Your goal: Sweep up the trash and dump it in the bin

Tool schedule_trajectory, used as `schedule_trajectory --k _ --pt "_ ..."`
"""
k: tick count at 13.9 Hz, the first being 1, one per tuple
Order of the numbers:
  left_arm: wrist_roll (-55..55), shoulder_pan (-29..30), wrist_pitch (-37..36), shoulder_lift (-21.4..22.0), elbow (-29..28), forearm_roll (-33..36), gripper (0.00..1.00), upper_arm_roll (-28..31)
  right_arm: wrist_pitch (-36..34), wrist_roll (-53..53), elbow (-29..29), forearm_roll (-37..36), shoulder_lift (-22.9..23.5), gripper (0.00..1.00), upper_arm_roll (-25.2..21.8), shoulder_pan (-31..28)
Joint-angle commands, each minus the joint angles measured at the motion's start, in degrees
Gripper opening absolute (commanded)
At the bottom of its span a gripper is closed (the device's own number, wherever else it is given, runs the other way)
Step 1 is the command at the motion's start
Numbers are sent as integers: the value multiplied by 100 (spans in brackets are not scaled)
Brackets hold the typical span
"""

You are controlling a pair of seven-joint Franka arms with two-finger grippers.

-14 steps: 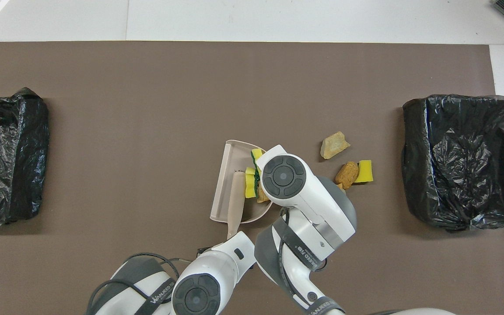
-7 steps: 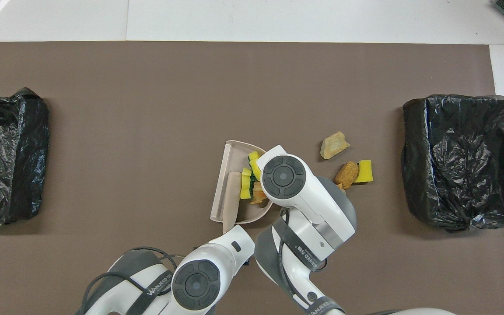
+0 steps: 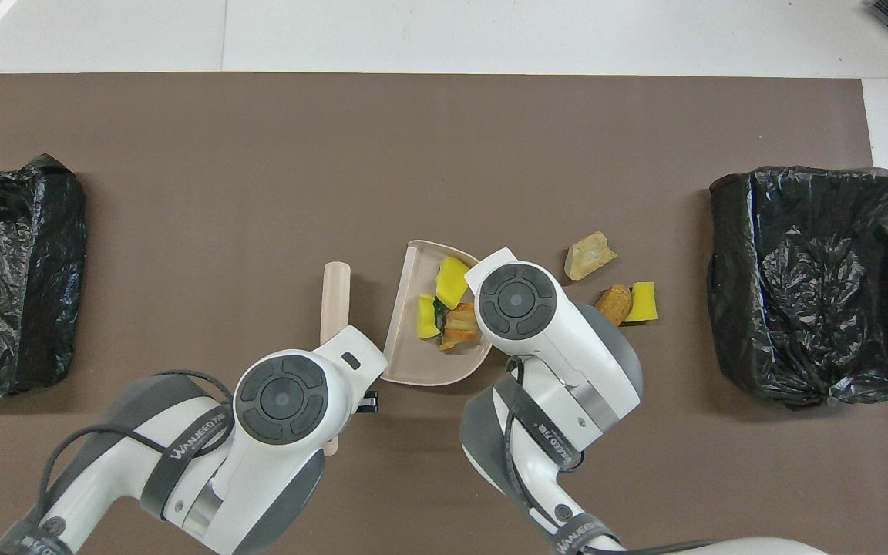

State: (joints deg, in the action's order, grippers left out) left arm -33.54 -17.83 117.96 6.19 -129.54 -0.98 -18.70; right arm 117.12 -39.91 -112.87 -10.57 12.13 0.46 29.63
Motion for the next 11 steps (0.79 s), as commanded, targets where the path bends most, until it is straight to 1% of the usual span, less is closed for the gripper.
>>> schedule_trajectory --k 1,4,6,8,10,11 --pt "76 210 -326 23 271 89 0 -46 -31 -350 -130 -15 -474 0 42 -317" --pt "59 289 -291 32 228 81 0 -54 -57 -780 -121 125 -747 0 33 -633" --pt "49 263 -256 137 53 -33 0 -63 -171 -1087 -60 222 -896 0 33 -1045" --pt "49 166 -73 268 -141 -418 0 -89 -521 -1693 255 239 -941 0 33 -1572" --pt "23 -105 226 409 -395 -840 0 -90 -934 -2229 624 405 -976 0 7 -2082" --pt "-55 -368 402 505 -579 -964 0 -90 -1145 -2563 818 511 -976 0 -20 -2397"
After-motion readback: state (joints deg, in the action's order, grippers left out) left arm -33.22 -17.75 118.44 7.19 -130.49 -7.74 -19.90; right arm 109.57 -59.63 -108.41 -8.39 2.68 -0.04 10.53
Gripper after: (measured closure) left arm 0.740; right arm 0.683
